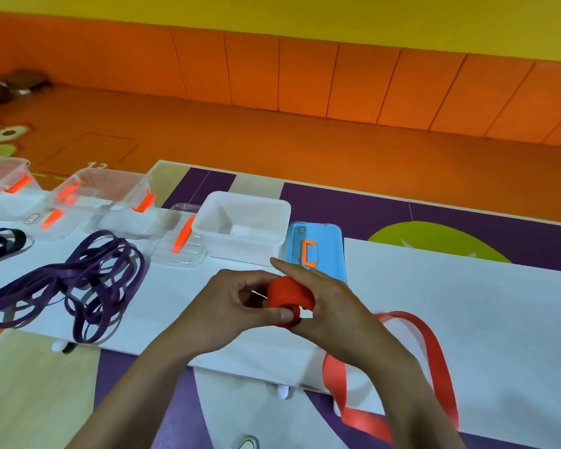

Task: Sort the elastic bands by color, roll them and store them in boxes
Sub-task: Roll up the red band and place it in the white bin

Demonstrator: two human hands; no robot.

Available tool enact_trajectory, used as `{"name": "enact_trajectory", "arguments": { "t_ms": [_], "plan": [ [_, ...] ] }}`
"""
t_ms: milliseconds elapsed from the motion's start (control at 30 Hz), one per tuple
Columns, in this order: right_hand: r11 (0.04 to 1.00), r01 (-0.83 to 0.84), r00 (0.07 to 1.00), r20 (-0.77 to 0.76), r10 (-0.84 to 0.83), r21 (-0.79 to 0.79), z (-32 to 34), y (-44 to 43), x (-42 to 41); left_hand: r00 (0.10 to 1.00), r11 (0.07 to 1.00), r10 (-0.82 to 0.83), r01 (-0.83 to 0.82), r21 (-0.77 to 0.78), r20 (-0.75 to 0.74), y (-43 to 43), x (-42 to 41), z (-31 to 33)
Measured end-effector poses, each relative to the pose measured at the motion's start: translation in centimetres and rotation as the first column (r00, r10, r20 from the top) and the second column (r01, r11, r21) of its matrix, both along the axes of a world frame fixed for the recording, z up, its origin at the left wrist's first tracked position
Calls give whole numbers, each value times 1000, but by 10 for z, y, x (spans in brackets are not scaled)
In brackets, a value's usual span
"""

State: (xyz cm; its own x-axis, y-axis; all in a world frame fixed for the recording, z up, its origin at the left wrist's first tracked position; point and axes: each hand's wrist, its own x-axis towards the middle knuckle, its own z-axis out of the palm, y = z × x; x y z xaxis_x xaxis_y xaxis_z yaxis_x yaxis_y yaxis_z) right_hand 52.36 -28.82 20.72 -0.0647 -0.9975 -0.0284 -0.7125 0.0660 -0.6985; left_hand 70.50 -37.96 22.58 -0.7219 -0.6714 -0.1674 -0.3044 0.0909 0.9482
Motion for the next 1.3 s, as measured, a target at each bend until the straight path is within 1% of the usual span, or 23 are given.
{"name": "enact_trajectory", "arguments": {
  "t_ms": [100, 167, 233, 367, 433, 500, 567, 633, 700, 733, 800, 867, 900, 933, 1000, 1033, 1100, 1133, 1167, 1233, 1300],
  "plan": [
    [998, 50, 988, 144, -54, 35, 2, -1, -8, 986, 992, 123, -122, 24, -109, 9, -5, -5],
    [997, 56, 954, 293, -69, 50, 4, -1, -13, 958, 975, 219, -207, 79, -185, 10, -7, -8],
    [997, 68, 909, 411, -75, 31, 4, -2, -13, 929, 958, 282, -260, 120, -241, 8, -8, -7],
    [993, 116, 827, 557, -77, -35, 2, -13, -3, 855, 919, 387, -327, 220, -345, 8, -12, -2],
    [989, 129, 782, 620, -58, -69, 2, -17, -1, 838, 905, 417, -346, 248, -353, 8, -13, -4],
    [991, 114, 754, 656, -40, -72, 0, -17, 1, 825, 897, 435, -362, 254, -360, 8, -12, -6],
    [991, 101, 721, 693, -11, -89, -4, -15, 6, 829, 903, 427, -371, 217, -360, 7, -12, -7],
    [987, 119, 651, 759, 7, -111, -6, -12, 11, 838, 908, 417, -370, 195, -353, 8, -12, -8],
    [984, 136, 613, 790, 9, -117, -6, -13, 14, 849, 913, 406, -363, 186, -337, 12, -14, -10],
    [984, 131, 611, 791, 17, -122, -6, -13, 13, 859, 916, 399, -359, 177, -322, 13, -14, -11],
    [987, 104, 659, 751, 23, -122, -5, -12, 8, 887, 929, 370, -348, 127, -275, 13, -12, -11],
    [995, 53, 730, 683, 23, -90, 1, -9, -1, 939, 955, 290, -295, 1, -186, 7, -5, -5],
    [998, 21, 767, 642, 26, -66, 6, -8, -6, 967, 969, 223, -233, -78, -122, 4, 0, 0],
    [999, -12, 811, 584, 31, -36, 11, -8, -11, 989, 980, 141, -146, -135, -47, 0, 4, 6],
    [997, -64, 901, 431, 41, 41, 24, -8, -16, 995, 985, 0, 16, -169, 95, -5, 8, 20],
    [995, -74, 934, 354, 45, 70, 30, -10, -16, 988, 978, -34, 64, -198, 147, -7, 8, 25],
    [995, -67, 971, 234, 47, 79, 38, -12, -12, 979, 946, -38, 99, -308, 199, -9, 7, 34],
    [997, -54, 976, 213, 40, 62, 41, -12, -11, 983, 937, -33, 94, -336, 183, -8, 6, 38],
    [998, -41, 974, 223, 31, 39, 44, -10, -9, 990, 940, -28, 74, -333, 140, -8, 7, 40],
    [999, -34, 957, 289, 33, -3, 48, -5, -11, 1000, 965, -4, 6, -262, 8, -5, 9, 42],
    [999, -31, 934, 354, 42, -38, 50, 1, -15, 990, 980, 65, -87, -179, -124, -4, 11, 41]
  ]
}}
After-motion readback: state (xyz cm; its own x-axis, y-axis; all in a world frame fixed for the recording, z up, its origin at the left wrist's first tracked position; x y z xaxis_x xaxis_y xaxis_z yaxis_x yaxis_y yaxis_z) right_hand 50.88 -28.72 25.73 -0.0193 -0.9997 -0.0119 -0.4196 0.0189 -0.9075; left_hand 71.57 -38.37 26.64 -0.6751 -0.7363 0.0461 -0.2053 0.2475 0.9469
